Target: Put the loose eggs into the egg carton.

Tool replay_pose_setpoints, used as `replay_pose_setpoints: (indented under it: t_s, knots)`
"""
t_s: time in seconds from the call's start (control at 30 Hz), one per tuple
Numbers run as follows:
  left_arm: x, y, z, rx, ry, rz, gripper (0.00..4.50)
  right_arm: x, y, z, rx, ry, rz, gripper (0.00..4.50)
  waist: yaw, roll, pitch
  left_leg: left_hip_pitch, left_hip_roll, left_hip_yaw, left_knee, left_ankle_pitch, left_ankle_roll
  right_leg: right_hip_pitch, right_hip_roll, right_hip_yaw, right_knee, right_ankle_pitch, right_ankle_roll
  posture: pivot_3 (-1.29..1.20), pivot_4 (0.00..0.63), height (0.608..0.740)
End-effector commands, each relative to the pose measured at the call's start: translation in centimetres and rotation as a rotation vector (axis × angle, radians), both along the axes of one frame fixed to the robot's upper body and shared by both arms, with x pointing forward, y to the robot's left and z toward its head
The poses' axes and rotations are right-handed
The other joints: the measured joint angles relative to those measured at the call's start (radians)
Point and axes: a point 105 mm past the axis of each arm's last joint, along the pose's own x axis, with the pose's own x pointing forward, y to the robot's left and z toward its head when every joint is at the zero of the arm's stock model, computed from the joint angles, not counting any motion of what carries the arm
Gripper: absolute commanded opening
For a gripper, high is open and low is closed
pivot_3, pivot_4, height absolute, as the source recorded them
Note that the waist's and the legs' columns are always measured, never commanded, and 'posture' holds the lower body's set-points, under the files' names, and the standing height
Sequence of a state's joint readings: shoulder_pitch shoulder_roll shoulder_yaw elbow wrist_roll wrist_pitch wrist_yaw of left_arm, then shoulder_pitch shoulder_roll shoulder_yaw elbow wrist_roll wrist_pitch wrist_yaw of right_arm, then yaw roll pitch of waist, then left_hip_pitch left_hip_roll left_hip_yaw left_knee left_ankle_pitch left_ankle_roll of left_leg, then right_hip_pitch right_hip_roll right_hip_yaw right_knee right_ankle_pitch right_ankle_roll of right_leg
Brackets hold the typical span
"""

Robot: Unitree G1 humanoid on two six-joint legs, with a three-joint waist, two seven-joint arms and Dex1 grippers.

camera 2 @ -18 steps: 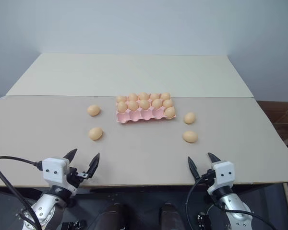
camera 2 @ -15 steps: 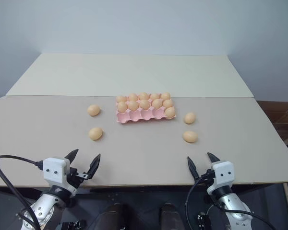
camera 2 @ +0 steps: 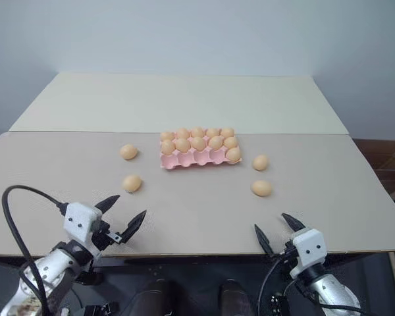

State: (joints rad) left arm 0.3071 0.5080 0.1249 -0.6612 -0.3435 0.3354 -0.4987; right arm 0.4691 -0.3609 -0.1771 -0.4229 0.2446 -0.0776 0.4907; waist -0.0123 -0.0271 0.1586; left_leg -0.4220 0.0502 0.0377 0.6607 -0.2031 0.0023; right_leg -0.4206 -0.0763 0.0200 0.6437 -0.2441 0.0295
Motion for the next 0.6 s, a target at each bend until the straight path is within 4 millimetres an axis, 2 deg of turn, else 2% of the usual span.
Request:
replay_pose_setpoints:
  t_s: [0.03,0.23,0.3,0.37,0.47,0.6]
  knots:
    - [-0.3,-1.7,0.9,0.058,-0.032,-0.163,4.49,0.3,0.0,2.7,-0.010,-0.069,0.008,4.50,0.000,0.000,0.000,0.000,0.000,0.000,0.000,0.000,0.000,0.000,0.000,0.000,0.000,0.000,0.000,0.00,0.150,0.740]
    - [-0.3,-3.1,0.8,0.135,-0.012,-0.345,4.49,1.5,-0.1,3.7,-0.090,-0.011,0.027,4.50,0.002,0.000,0.000,0.000,0.000,0.001,0.000,0.000,0.000,0.000,0.000,0.000,0.000,0.000,0.000,0.00,0.150,0.740]
    - [-0.1,-3.0,0.5,0.154,-0.014,-0.354,4.49,2.3,-0.1,3.1,-0.264,0.071,0.053,4.50,0.001,0.000,0.000,0.000,0.000,0.001,0.000,0.000,0.000,0.000,0.000,0.001,0.000,0.000,0.000,0.00,0.150,0.740]
    - [0.2,-3.0,0.5,0.149,-0.015,-0.360,4.49,2.8,-0.3,3.3,-0.348,0.083,0.088,4.50,0.001,0.000,0.000,0.000,0.000,0.002,0.000,0.000,0.000,0.000,0.000,0.002,0.000,0.000,0.000,0.00,0.150,0.740]
    - [0.5,-3.5,0.9,0.135,-0.025,-0.389,4.49,4.1,-1.2,4.7,-0.366,0.045,0.093,4.50,0.004,0.000,0.000,0.001,0.000,0.002,0.000,0.000,0.000,0.001,0.001,0.002,0.000,0.000,0.000,0.00,0.150,0.740]
    - [1.0,-4.0,1.0,0.148,-0.045,-0.422,4.49,5.4,-1.5,5.3,-0.372,0.056,0.103,4.50,0.007,0.000,0.000,0.000,-0.001,0.002,0.000,0.000,0.000,0.001,0.001,0.002,0.000,0.002,0.003,0.00,0.150,0.740]
